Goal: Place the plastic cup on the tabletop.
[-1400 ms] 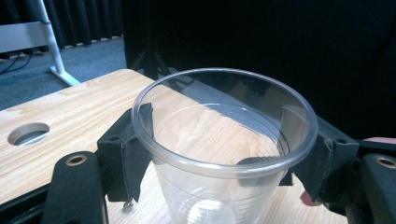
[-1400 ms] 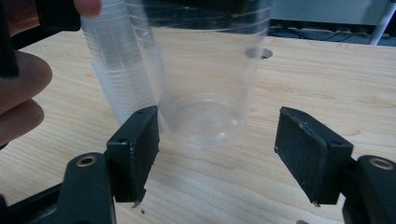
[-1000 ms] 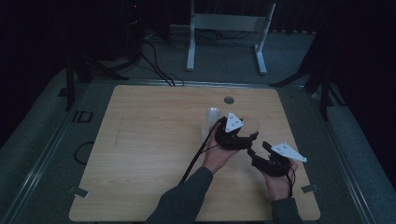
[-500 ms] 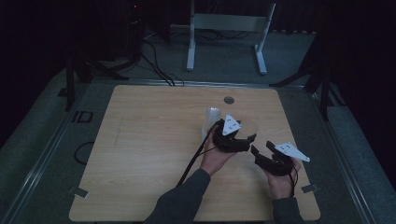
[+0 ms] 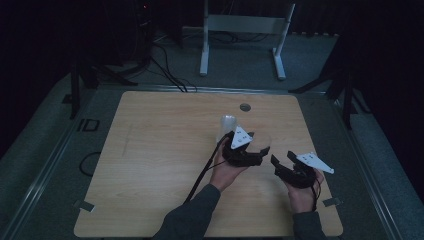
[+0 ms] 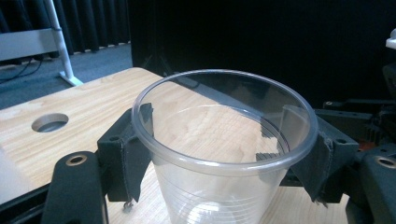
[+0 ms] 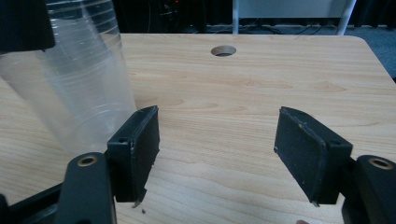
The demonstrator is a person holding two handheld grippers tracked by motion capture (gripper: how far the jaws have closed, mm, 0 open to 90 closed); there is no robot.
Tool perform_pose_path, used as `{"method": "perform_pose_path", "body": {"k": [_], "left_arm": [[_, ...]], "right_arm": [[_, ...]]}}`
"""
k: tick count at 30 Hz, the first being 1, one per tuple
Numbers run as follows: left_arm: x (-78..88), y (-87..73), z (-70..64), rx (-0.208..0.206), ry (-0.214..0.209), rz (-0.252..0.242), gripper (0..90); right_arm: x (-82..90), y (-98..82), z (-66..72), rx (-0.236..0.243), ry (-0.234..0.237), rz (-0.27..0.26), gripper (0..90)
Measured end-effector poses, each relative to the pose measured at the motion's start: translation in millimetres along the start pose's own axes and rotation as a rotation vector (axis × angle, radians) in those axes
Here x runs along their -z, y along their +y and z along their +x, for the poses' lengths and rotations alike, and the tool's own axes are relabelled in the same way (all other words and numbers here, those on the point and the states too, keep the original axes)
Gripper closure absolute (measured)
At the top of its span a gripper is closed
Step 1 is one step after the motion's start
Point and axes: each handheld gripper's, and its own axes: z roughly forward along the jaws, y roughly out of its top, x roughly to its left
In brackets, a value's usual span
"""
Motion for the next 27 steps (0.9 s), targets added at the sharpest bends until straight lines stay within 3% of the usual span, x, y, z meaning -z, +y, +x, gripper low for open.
{"method": "perform_pose_path", "body": {"k": [27], "left_arm": [[14.0,-19.3,0.2,-0.038,0.009,0.002,27.5]], "right_arm": [[2.0,-0.1,-2.0,0.000,-0.002,0.003,30.5]]}}
